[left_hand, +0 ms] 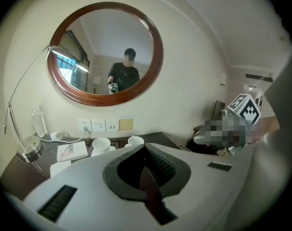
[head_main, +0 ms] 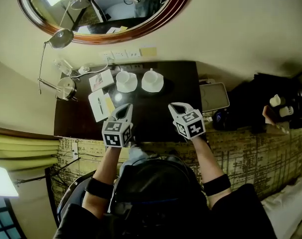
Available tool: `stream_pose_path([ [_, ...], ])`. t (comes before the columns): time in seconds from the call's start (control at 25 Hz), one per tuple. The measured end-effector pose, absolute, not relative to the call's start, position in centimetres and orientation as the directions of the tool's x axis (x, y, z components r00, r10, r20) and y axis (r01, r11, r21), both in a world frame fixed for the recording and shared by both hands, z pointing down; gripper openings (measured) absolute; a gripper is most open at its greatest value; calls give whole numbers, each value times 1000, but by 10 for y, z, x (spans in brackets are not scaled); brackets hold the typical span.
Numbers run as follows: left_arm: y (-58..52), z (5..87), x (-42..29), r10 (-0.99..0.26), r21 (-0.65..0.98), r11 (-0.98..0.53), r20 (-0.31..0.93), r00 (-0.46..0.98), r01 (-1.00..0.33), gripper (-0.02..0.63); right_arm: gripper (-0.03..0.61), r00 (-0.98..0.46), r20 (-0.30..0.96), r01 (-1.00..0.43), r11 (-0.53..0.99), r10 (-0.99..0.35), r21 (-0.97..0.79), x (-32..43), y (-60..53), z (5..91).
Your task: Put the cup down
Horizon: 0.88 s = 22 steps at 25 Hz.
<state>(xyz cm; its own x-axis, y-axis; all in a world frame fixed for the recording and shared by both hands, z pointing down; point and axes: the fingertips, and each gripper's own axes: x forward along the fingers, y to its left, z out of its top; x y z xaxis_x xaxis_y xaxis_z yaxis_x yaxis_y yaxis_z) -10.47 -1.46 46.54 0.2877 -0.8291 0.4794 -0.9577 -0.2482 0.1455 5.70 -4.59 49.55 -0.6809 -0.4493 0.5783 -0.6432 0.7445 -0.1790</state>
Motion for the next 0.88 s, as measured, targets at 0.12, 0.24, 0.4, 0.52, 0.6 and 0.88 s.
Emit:
stream_pose_path([
  [0.12,-3,465,-111,-837,152,-228,474,273,-962,4,0,-681,572,-649,739,-458,-181,61,-43,497],
  [0.24,5,463,-114,-838,166,-219,473,273,-961,4,0,-677,576,-654,734,-458,-185,63,-41,502],
  [0.4,8,465,-124,-845,174,-195,470,256,-965,4,0,-680,579,-649,736,-450,-191,60,-40,505],
  [0.52,8,461,-125,-848,167,-197,466,253,-966,4,0,-686,577,-642,741,-443,-196,56,-39,504],
  [0.6,8,460,-124,-847,171,-202,465,259,-964,4,0,-688,578,-639,743,-438,-198,54,-39,506],
  [0.88,8,465,-127,-853,199,-183,454,256,-963,4,0,-696,579,-626,754,-424,-200,45,-38,506],
])
